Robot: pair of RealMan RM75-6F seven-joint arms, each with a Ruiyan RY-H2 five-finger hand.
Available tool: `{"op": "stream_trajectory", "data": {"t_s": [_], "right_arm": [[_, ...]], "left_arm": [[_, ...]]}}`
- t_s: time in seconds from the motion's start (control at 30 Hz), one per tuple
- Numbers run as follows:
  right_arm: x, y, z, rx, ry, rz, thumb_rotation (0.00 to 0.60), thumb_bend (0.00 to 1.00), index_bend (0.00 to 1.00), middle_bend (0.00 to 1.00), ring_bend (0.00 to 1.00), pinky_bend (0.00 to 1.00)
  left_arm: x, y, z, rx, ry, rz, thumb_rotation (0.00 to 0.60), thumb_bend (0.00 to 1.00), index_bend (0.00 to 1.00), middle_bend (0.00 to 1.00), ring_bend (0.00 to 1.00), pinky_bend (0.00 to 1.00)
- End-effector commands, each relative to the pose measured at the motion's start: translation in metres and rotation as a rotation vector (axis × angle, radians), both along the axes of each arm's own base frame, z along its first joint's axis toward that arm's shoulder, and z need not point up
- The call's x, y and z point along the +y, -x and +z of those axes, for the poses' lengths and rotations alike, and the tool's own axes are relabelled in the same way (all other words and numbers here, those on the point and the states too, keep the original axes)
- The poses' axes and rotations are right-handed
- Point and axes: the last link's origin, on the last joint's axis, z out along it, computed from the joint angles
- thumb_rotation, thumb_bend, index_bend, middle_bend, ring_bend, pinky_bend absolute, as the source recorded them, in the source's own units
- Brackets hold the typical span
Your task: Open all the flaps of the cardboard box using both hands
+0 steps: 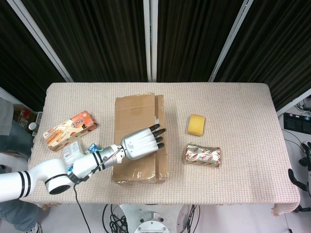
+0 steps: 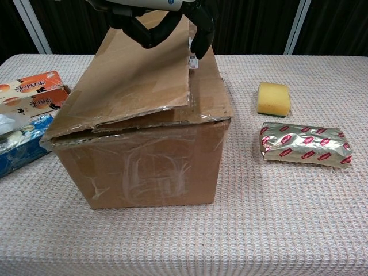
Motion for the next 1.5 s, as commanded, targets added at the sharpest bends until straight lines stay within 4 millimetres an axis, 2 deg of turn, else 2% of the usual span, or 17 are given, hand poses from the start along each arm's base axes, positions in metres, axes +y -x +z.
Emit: {"op": "stream_trajectory", "data": {"t_s": [0.03,0.3,0.53,0.63,1.03,1.23,1.5], "right_arm": [[0.0,0.0,0.0,-0.009,-0.008,0.003,0.6,0.28,0.0,0.0,0.0,0.0],[-0.002,-0.002,0.001,-0.01,-0.009,0.013,0.6,0.29,0.0,0.0,0.0,0.0],[-0.003,-0.002,0.0,-0.007,-0.013,0.011,0.6,0.29,0.0,0.0,0.0,0.0],[-0.005,-0.004,-0.001,-0.008,-0.017,0.018,0.6,0.29,0.0,0.0,0.0,0.0],[-0.009,-0.012,-0.003,0.003,-0.025,0.044,0.6,0.3,0.0,0.0,0.0,0.0],[-0.01,-0.016,-0.005,0.007,-0.03,0.046,0.6,0.3,0.0,0.0,0.0,0.0],[-0.013,-0.023,-0.009,0.02,-0.045,0.057,0.6,0.3,0.0,0.0,0.0,0.0]], "left_arm": [[0.0,0.001,0.004,0.008,-0.01,0.009,0.6,0.99,0.37,0.37,0.1,0.18],[-0.001,0.008,0.015,0.019,-0.016,0.074,0.6,0.99,0.39,0.4,0.1,0.18],[-0.004,0.01,0.047,-0.049,-0.077,0.106,0.6,0.99,0.39,0.4,0.1,0.18],[-0.007,0.018,0.059,-0.064,-0.092,0.141,0.6,0.99,0.39,0.4,0.1,0.18],[-0.024,0.069,0.107,-0.197,-0.157,0.337,0.6,0.99,0.38,0.39,0.1,0.18],[-0.035,0.097,0.133,-0.391,-0.125,0.452,0.6,1.0,0.38,0.34,0.1,0.18],[-0.048,0.162,0.153,-0.6,-0.135,0.6,0.6,1.0,0.34,0.23,0.1,0.18]]}}
